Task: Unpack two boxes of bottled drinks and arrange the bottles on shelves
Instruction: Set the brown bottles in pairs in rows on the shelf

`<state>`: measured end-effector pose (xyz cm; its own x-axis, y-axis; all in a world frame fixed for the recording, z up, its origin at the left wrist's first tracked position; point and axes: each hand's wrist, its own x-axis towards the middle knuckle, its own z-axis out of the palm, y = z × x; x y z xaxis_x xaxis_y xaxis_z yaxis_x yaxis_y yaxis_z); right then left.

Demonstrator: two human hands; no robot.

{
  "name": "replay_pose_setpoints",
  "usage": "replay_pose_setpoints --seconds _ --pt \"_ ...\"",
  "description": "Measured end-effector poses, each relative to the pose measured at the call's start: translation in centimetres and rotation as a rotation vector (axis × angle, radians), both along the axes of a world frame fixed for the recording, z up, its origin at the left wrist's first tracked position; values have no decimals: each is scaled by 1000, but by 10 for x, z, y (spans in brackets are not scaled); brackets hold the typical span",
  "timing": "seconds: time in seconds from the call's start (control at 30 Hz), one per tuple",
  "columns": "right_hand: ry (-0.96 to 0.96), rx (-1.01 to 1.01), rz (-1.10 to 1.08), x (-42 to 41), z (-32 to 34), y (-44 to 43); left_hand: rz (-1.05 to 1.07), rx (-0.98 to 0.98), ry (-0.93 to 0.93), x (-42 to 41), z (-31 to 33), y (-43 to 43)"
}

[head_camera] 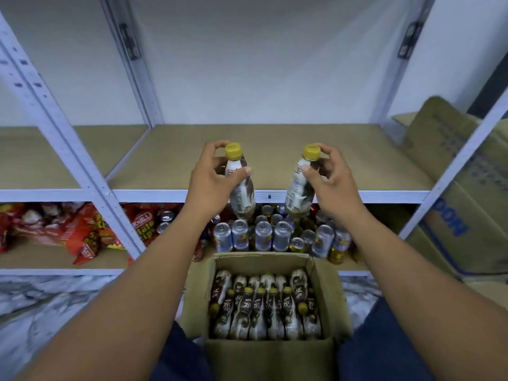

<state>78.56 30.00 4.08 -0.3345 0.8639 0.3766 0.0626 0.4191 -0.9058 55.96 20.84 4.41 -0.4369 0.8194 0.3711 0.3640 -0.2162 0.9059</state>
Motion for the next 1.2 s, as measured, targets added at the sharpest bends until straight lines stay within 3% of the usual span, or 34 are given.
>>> replay_pose_setpoints --seconds 0.23,0.83,0.97,1.1,1.2 --pt "-3 -13 -26 -27 17 51 68 -1 106 -24 21 44" --pt "-30 10 -63 -74 -25 140 103 -20 122 -45 -21 135" --pt "4 18 -74 -77 -31 139 116 2 95 -41 -28 141" --pt "78 -85 -41 -75 -45 132 118 -22 -49 -33 -45 137" --pt "22 -104 -102 -75 -67 130 108 -23 -73 -29 -62 134"
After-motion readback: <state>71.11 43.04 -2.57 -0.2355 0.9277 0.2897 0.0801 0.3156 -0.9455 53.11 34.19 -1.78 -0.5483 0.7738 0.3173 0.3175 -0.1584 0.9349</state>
